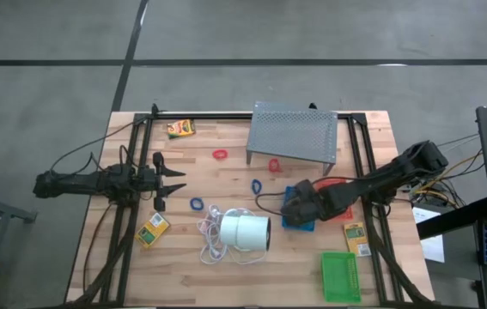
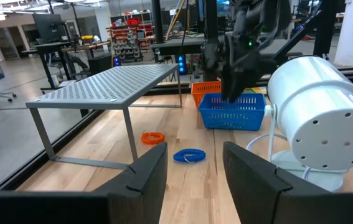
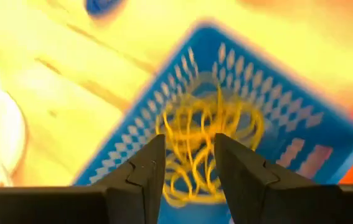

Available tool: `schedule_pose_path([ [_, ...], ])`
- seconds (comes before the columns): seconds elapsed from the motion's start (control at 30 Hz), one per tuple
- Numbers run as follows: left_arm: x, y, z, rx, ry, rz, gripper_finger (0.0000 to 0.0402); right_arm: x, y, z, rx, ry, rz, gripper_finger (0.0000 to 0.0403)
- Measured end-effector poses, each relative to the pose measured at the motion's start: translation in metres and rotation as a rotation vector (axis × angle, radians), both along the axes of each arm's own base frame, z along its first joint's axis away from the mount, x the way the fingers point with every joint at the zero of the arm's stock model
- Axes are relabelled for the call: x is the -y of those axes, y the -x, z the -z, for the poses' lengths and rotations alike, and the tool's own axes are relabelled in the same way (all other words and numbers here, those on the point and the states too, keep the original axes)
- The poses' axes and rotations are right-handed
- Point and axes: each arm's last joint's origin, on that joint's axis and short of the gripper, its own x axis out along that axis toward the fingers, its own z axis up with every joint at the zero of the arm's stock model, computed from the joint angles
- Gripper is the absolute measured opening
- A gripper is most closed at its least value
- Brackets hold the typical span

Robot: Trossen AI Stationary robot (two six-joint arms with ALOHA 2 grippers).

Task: Pick & Place Office Desk Supplies
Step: Put the yellow rubberband into the blue bin, then put the yellow box of crayons into the orange bin

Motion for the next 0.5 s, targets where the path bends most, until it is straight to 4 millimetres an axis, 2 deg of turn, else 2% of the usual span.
schedule_pose_path([
  [0.17, 0.000, 0.000, 0.000, 0.000, 0.000, 0.000, 0.0159, -0.007, -0.007, -0.019, 0.069, 0.147, -0.058, 0.0137],
  [0.5, 0.000, 0.000, 0.000, 0.000, 0.000, 0.000, 0.0159, -0.022, -0.007, -0.044, 0.147, 0.290, -0.155, 0.0137],
])
